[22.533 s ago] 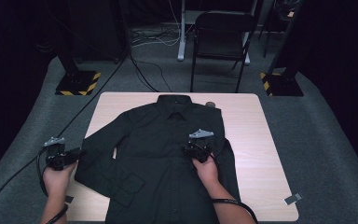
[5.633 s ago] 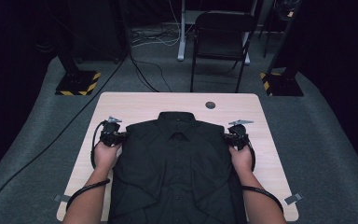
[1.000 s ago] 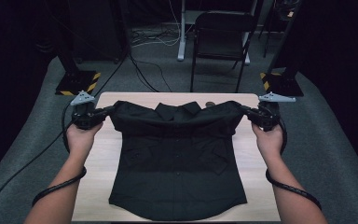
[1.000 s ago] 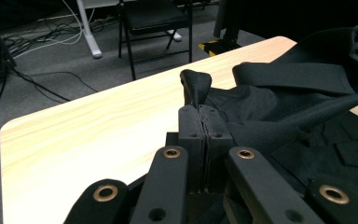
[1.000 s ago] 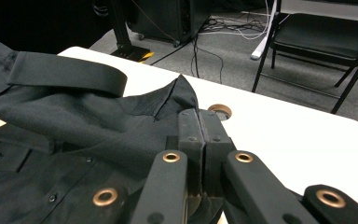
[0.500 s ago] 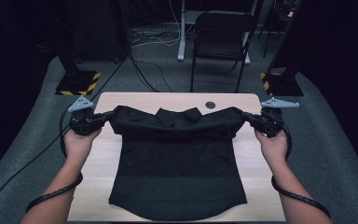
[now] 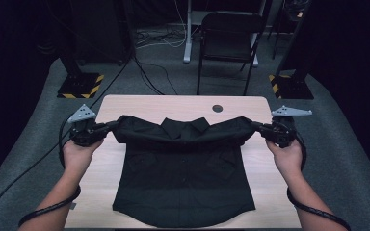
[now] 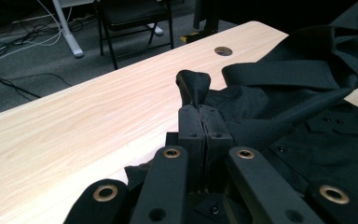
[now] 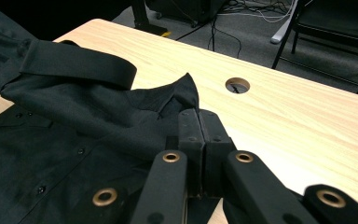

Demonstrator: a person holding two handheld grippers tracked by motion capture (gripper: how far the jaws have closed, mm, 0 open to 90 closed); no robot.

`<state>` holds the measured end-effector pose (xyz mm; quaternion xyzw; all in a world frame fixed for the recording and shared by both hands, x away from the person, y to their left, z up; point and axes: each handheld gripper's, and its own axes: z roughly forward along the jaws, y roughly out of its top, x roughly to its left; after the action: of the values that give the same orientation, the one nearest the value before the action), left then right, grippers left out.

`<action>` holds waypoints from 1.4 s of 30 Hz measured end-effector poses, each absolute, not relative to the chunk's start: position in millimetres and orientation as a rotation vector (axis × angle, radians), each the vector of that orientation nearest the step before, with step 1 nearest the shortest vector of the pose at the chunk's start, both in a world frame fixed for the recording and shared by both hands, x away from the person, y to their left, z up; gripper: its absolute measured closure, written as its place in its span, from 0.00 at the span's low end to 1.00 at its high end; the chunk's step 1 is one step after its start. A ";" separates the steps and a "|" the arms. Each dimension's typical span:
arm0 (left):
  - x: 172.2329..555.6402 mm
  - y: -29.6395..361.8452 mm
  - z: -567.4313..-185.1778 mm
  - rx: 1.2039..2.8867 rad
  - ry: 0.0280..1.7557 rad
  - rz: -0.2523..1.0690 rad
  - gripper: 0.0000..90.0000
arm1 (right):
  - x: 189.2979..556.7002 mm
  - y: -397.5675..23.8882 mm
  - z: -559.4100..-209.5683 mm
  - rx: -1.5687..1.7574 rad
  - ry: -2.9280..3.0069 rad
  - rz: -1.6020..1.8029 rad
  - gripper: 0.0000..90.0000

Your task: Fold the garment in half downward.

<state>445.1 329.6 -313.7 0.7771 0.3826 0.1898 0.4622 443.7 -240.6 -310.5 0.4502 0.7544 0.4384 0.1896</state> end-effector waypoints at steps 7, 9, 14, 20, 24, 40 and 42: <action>438.9 330.5 -315.0 1.919 0.927 0.465 0.98 | 438.4 -241.5 -311.5 1.259 2.133 1.240 0.99; 437.2 330.3 -315.4 1.920 0.924 0.464 0.98 | 437.0 -241.4 -311.7 1.255 2.137 1.240 0.99; 432.6 329.9 -316.1 1.923 0.912 0.458 0.98 | 432.4 -242.1 -312.4 1.253 2.147 1.240 0.99; 425.8 328.9 -314.0 1.928 0.890 0.460 0.98 | 426.2 -243.7 -313.3 1.242 2.154 1.244 0.99; 421.5 327.8 -313.6 1.931 0.879 0.461 0.98 | 422.1 -245.7 -315.4 1.242 2.163 1.240 0.99; 409.1 327.2 -316.9 1.949 0.856 0.448 0.98 | 411.2 -248.4 -319.7 1.245 2.210 1.249 0.99; 406.9 327.0 -316.8 1.950 0.851 0.444 0.98 | 409.3 -248.9 -320.0 1.246 2.214 1.253 0.99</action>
<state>406.9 327.0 -316.8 0.7940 0.3468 0.1809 0.4654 409.3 -248.9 -320.0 0.4345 0.7723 0.4371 0.1539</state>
